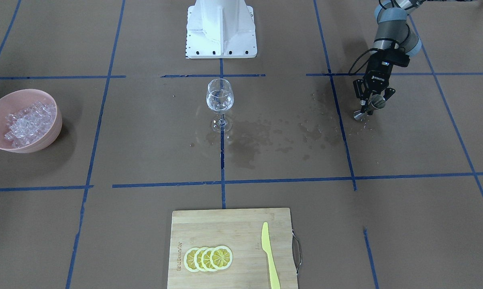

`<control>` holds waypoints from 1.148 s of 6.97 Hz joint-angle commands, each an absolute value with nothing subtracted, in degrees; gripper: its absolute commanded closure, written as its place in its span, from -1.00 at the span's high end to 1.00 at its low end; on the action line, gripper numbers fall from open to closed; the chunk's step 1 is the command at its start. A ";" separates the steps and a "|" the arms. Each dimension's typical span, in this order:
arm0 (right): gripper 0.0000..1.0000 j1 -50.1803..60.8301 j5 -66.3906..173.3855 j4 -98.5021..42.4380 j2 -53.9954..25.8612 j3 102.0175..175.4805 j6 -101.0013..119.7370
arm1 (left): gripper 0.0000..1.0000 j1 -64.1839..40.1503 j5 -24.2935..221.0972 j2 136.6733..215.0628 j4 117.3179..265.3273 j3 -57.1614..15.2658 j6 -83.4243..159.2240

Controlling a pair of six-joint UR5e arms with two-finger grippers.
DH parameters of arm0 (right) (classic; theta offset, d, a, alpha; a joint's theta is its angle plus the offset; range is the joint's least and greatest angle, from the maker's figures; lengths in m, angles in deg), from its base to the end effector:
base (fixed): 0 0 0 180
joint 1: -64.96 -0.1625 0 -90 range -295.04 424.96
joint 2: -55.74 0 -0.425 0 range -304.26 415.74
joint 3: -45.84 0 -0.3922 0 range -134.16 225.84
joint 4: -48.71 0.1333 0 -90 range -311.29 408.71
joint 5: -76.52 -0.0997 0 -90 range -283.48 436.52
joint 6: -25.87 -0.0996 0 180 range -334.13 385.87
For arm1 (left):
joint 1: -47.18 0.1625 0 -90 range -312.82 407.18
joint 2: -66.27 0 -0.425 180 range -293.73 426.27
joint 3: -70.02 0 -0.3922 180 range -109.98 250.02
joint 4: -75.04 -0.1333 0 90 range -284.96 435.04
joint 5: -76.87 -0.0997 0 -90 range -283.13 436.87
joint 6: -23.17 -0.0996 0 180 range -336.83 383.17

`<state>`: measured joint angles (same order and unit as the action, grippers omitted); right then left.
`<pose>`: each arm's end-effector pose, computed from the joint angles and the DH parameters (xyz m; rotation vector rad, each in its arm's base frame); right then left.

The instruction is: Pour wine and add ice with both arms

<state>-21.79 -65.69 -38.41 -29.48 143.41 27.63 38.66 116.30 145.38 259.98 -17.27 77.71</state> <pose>0.0244 -0.5330 0.5348 0.2356 -0.9099 -0.2020 0.3431 -0.2640 0.5830 1.1465 0.9354 -0.2441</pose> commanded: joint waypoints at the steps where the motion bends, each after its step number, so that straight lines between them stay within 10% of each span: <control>1: 1.00 -21.79 -65.69 -38.47 -29.69 143.40 27.63 | -0.79 38.92 116.07 145.38 259.88 -16.91 77.75; 5: 1.00 -21.79 -65.77 -38.38 -29.78 143.40 27.63 | -0.71 39.01 115.98 145.38 258.38 -16.73 77.75; 6: 1.00 -21.79 -65.69 -38.47 -29.78 143.40 27.63 | -0.49 39.09 115.98 145.38 258.38 -16.64 77.75; 7: 1.00 -21.79 -65.69 -38.39 -29.78 143.49 27.63 | 0.46 39.09 115.98 145.38 258.38 -16.73 77.75; 8: 1.00 -21.79 -65.77 -38.47 -29.78 143.49 27.63 | 0.80 39.09 115.98 145.29 258.38 -16.73 77.75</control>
<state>-21.79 -65.71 -38.42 -29.78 143.45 27.63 39.09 116.00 145.33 258.36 -16.67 77.75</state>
